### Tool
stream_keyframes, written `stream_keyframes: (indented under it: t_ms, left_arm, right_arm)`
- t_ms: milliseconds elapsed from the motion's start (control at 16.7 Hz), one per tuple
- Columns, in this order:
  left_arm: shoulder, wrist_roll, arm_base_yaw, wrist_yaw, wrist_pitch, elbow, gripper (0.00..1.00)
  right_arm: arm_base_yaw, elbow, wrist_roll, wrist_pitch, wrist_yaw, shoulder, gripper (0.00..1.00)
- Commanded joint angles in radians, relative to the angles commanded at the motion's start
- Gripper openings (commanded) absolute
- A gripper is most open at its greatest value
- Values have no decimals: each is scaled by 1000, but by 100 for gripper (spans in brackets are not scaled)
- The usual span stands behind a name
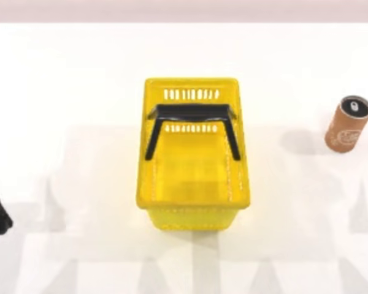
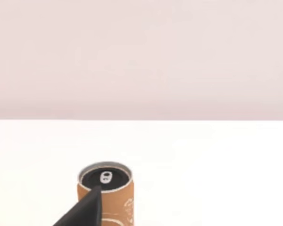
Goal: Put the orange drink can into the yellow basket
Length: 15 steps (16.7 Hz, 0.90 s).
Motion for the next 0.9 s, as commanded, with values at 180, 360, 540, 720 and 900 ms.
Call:
stream_keyframes:
  t_ms: [180, 360, 540, 720, 900]
  left_arm:
    - [0, 0, 0, 0, 0, 0, 100]
    - [0, 0, 0, 0, 0, 0, 100]
    - [0, 0, 0, 0, 0, 0, 100]
    - [0, 0, 0, 0, 0, 0, 100]
    - [0, 0, 0, 0, 0, 0, 100]
  right_arm:
    - [2, 10, -4, -7, -1, 10, 100]
    - [17, 102, -36, -75, -8, 102, 100]
    - [35, 278, -95, -199, -12, 289, 100]
    - [52, 517, -170, -361, -11, 559, 100]
    - [67, 799, -255, -545, -6, 881, 100]
